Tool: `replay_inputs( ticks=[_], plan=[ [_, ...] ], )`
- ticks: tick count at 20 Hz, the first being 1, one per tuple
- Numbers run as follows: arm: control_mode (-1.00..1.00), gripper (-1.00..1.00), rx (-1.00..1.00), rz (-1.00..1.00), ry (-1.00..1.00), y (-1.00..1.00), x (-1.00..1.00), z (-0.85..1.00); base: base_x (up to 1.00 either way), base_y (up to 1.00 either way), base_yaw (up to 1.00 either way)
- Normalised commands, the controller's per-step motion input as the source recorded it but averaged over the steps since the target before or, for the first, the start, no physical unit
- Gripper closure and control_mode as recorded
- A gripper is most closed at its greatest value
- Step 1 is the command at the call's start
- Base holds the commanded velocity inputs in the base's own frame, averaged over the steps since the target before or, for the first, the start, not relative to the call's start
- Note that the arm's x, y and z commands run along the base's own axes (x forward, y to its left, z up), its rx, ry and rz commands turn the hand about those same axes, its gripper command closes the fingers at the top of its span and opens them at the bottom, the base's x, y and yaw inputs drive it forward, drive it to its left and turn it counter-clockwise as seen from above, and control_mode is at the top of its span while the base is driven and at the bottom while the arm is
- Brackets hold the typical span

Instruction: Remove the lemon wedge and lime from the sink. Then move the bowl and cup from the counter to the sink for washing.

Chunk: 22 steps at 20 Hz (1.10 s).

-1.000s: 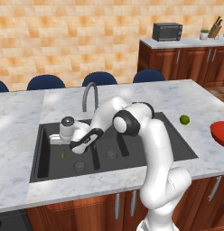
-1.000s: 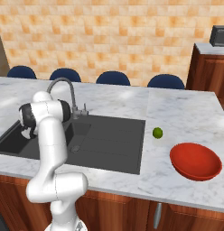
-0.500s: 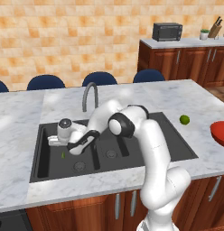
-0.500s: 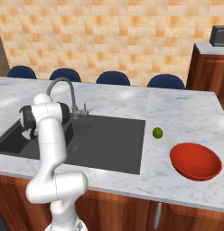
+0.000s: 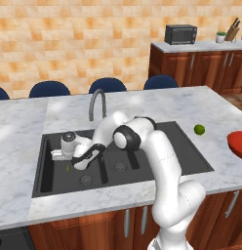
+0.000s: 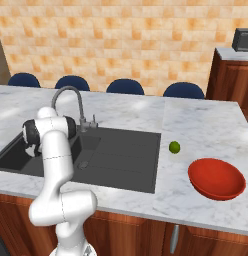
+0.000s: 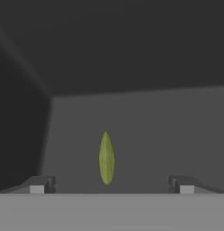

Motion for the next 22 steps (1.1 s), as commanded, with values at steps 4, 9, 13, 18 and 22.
replay_inputs(
  ticks=[4,9,13,18,22],
  plan=[
    [-1.0,-1.0,0.0,0.0,0.01,0.03,0.12,-0.22,0.0,0.0,0.0],
    [-1.0,-1.0,0.0,0.0,0.02,0.06,0.12,-0.2,0.0,0.0,0.0],
    [-1.0,-1.0,0.0,0.0,0.05,0.09,0.16,-0.2,0.0,0.0,0.0],
    [-1.0,-1.0,0.0,0.0,0.05,0.08,0.17,-0.19,0.0,0.0,0.0],
    [-1.0,-1.0,0.0,0.0,0.08,0.03,0.16,-0.19,0.0,0.0,0.0]
  ],
)
